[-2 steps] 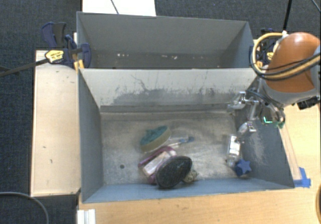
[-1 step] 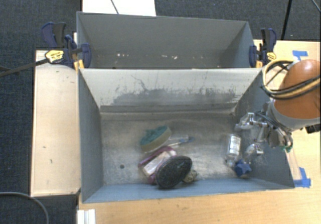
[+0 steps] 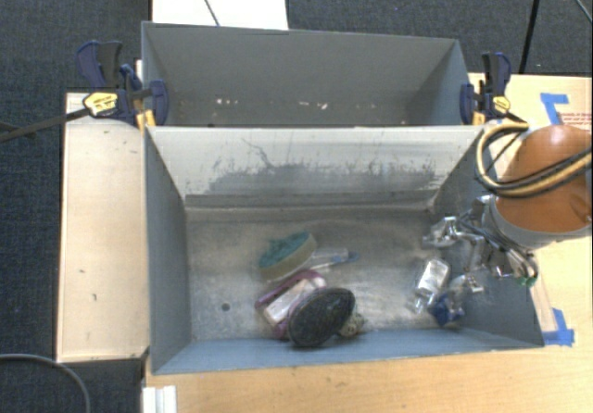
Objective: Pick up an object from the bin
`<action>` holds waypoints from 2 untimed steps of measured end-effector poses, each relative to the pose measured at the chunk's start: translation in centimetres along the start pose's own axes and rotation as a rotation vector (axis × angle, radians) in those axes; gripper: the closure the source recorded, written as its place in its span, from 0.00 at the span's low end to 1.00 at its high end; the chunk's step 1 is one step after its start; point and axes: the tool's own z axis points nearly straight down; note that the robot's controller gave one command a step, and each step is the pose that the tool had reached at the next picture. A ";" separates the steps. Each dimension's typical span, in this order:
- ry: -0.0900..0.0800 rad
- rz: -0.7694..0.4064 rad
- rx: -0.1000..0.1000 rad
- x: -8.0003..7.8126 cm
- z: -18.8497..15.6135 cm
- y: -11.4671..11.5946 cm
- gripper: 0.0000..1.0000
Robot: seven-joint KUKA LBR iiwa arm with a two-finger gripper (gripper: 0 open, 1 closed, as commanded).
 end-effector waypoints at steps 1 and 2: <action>-0.002 -0.005 0.002 -0.1 0.0 -0.1 1.00; 0.005 -0.002 0.001 -0.5 -12.4 0.4 1.00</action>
Offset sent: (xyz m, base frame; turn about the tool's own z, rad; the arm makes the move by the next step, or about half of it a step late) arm 0.0000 0.0000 0.0000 0.0000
